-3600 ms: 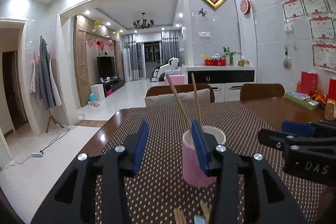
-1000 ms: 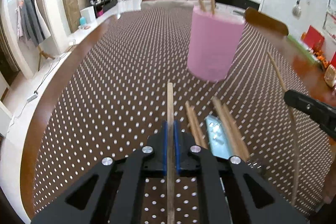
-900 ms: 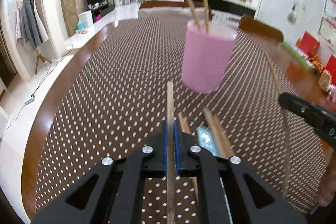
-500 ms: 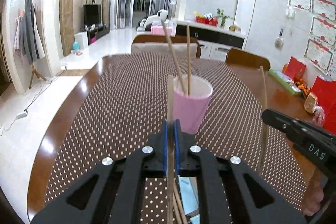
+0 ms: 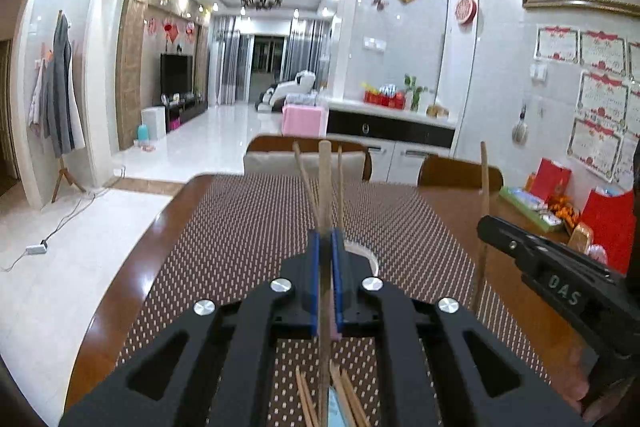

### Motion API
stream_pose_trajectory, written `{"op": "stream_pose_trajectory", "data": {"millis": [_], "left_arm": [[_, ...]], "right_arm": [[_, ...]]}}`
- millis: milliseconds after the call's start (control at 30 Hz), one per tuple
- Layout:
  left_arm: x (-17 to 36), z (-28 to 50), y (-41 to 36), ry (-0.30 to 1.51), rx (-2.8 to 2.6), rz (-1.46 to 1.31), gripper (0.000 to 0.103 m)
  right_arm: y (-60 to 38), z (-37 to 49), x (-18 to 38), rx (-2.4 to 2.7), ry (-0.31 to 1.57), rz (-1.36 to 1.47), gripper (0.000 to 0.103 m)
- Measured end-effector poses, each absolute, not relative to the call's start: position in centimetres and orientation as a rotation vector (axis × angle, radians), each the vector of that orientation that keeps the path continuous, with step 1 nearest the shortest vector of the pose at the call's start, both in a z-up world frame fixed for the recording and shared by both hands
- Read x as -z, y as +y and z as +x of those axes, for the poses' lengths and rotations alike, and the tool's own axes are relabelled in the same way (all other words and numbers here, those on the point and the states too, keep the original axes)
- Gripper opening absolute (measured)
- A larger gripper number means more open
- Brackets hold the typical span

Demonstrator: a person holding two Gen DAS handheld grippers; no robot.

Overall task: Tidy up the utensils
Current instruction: 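Lift both held chopsticks and carry them above the pink cup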

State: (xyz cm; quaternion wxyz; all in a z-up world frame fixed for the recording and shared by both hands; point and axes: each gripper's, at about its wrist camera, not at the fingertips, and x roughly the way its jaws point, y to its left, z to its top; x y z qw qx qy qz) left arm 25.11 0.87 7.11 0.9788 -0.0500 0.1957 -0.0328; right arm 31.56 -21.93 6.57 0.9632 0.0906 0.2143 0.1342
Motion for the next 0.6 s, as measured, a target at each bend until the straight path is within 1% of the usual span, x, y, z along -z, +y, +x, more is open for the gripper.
{"op": "stream_pose_trajectory", "data": {"millis": [300, 600], "left_arm": [[-10.3, 27.6, 0.9, 0.262, 0.029, -0.121, 0.006], [-12.2, 30.9, 1.3, 0.16, 0.003, -0.167, 0.006]], "right_arm": [[-21.1, 34.2, -9.4, -0.24, 0.305, 0.184, 0.006], [-20.5, 37.9, -9.9, -0.224, 0.229, 0.204, 0.006]]}}
